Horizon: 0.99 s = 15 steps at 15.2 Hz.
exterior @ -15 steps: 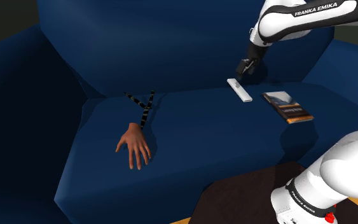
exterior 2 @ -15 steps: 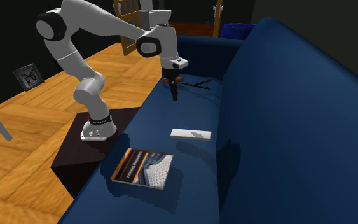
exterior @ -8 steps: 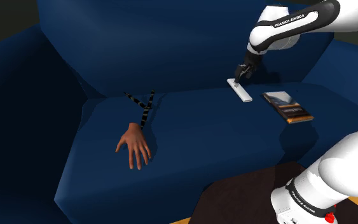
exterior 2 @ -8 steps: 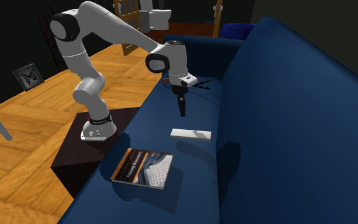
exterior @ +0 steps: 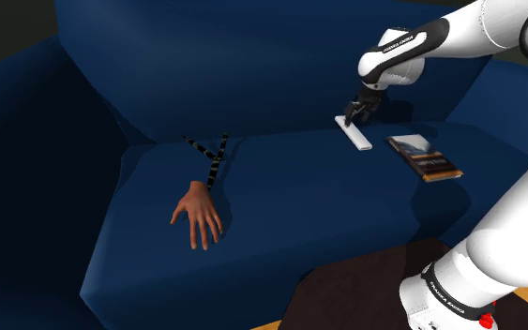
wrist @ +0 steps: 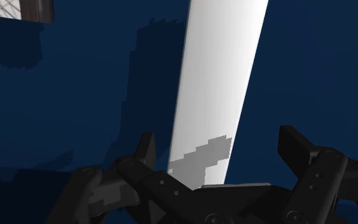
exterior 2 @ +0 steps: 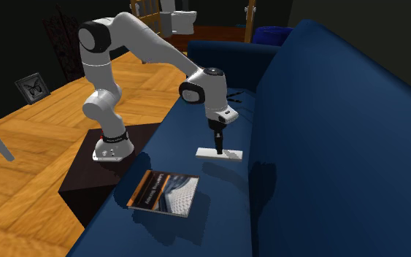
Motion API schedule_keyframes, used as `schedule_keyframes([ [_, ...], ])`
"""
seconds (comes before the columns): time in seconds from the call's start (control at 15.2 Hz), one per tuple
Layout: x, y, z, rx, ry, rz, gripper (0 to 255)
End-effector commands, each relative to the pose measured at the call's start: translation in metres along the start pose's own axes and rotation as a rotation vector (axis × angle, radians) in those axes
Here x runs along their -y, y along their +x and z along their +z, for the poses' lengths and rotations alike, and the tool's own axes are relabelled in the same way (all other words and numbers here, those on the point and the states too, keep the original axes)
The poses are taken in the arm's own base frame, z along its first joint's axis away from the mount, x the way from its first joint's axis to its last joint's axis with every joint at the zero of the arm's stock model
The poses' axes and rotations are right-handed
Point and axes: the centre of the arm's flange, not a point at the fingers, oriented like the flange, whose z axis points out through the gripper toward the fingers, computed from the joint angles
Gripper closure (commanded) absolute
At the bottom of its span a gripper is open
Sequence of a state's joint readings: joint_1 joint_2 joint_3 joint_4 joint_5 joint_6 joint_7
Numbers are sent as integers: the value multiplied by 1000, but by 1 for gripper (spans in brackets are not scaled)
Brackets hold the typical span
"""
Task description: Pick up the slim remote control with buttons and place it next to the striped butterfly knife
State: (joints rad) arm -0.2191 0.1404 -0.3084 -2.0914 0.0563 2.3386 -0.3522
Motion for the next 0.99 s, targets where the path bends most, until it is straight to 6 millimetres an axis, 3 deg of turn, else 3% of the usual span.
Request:
schedule_keyframes([
  [0.0, -3, 0, 11, -1, 0, 5, 0],
  [0.33, -3, 0, 41, -1, 0, 5, 0],
  [0.86, -3, 0, 41, -1, 1, 5, 0],
  [0.92, -3, 0, 41, -1, 1, 5, 255],
])
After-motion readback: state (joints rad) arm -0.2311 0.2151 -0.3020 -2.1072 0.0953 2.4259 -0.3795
